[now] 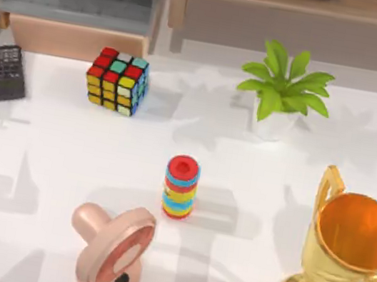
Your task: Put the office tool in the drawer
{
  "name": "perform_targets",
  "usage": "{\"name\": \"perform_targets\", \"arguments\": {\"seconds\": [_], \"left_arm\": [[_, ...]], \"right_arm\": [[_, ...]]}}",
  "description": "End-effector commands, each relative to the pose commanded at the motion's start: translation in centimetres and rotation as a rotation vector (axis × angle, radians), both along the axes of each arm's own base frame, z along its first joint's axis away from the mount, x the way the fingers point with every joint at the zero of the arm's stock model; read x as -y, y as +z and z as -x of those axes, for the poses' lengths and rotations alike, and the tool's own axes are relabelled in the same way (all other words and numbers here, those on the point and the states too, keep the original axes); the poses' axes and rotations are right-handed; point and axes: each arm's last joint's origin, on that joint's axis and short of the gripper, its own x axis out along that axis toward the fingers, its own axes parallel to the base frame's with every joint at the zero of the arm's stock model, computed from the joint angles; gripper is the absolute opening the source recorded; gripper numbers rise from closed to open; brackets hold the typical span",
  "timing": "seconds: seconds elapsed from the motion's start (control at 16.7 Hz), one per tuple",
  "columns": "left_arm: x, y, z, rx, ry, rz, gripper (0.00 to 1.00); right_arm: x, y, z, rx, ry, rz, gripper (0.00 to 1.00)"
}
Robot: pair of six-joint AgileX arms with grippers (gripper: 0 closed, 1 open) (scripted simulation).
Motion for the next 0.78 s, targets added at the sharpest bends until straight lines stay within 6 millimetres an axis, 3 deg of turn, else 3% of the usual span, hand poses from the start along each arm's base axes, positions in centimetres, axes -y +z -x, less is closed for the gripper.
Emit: {"name": "perform_targets", "arguments": {"seconds": [0.36,0.78], "left_arm": [[0.1,0.4,-0.3,-0.121,-0.009,-0.028,1.00],[0.2,1.7,-2.7,-0.634,-0.061,-0.141,1.00]], "right_arm": [[0.0,0.0,0.0,0.000,0.000,0.000,1.00],[0.0,0.0,0.0,0.000,0.000,0.000,1.00]]}}
